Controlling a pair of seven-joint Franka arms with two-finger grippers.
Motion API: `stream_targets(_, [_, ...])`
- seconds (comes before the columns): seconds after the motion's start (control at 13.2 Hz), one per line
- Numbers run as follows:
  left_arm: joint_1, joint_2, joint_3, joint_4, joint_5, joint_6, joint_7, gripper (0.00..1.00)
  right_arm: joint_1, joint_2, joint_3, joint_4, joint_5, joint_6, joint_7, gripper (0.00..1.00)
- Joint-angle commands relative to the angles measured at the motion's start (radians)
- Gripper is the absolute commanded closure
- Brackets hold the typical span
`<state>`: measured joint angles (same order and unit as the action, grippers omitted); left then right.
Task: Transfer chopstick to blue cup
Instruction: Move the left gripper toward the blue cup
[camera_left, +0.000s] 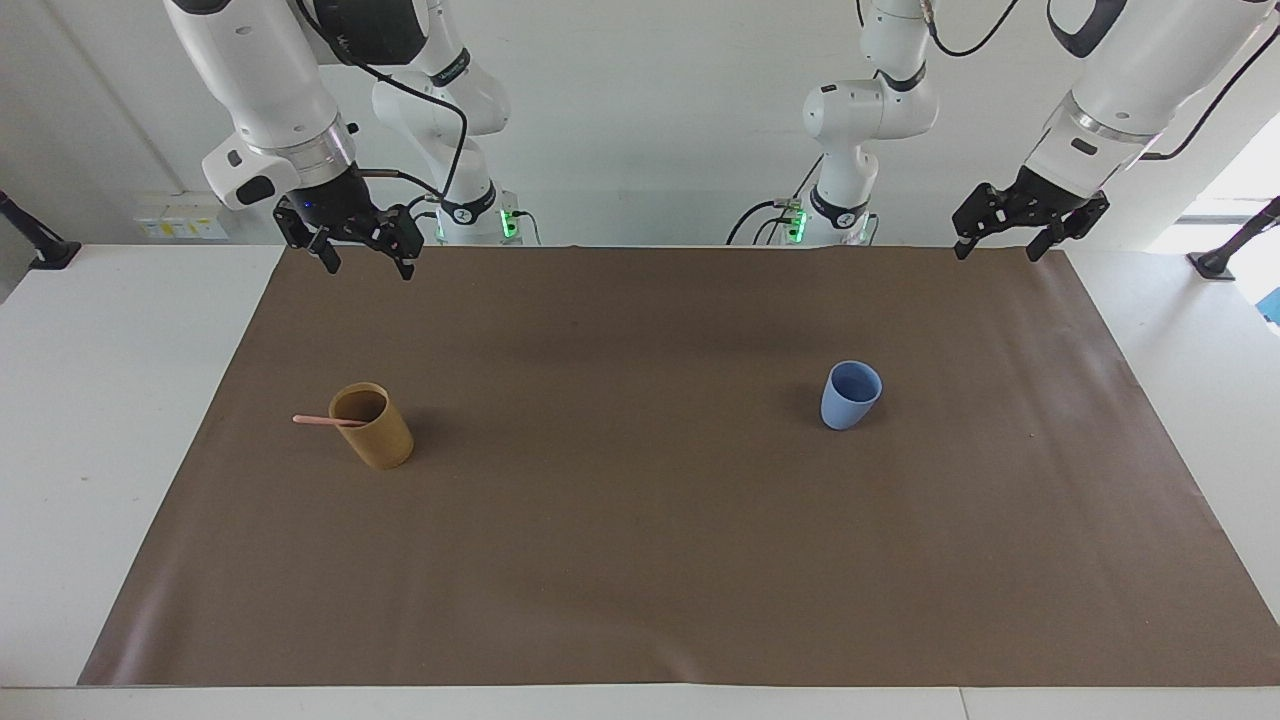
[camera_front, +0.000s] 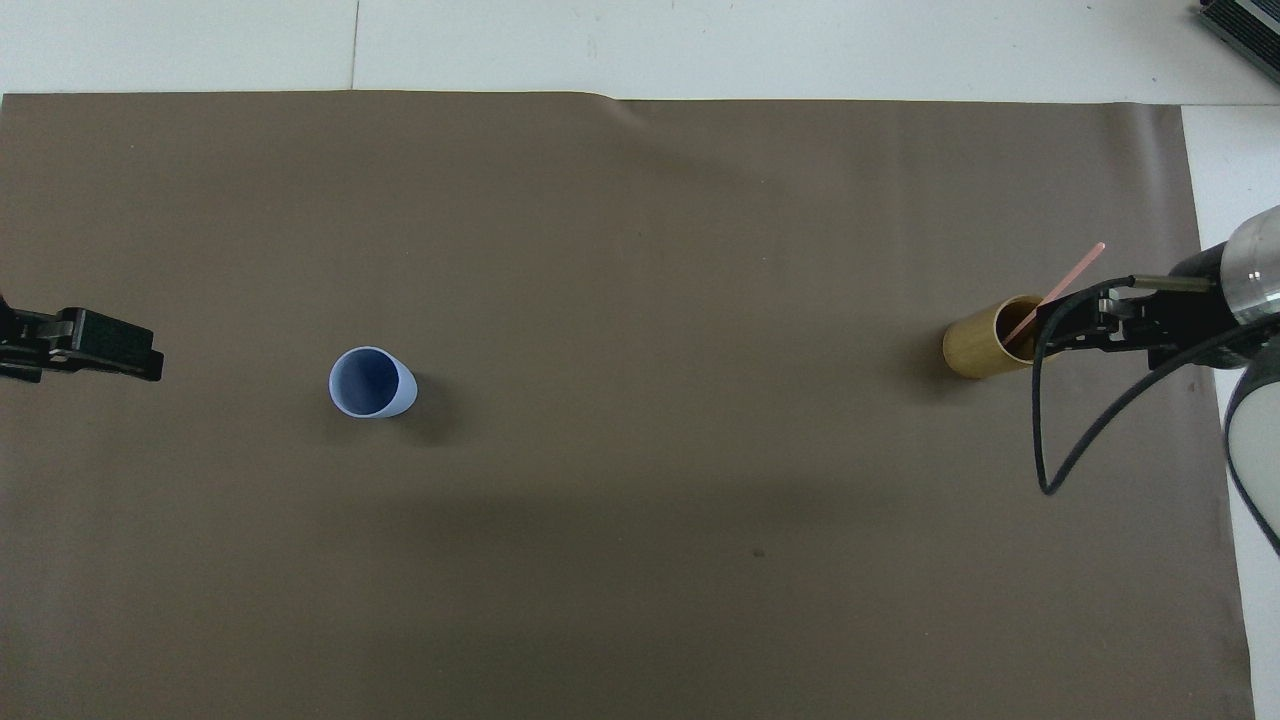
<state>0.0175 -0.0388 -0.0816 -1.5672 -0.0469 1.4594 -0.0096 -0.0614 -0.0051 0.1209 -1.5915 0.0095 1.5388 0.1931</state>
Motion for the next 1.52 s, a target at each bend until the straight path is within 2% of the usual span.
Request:
stream_targets(0.0, [-0.008,-0.035,0.006,-0.04,0.012,-0.001,0.016,0.0,-0.015,-0.027,0.003,-0.031,0.024,0.007,-0.009,0.0])
stream_targets(0.91, [-0.005,-0.036,0.006,-0.063,0.01,0.03,0.014,0.0,-0.047,-0.041,-0.004,-0.053,0.02,0.014,-0.084,0.0])
stream_targets(1.44, [-0.008,-0.032,0.006,-0.31,0.006,0.318,-0.026,0.0,-0.048,-0.046,-0.004,-0.061,0.02,0.021,-0.084,0.0])
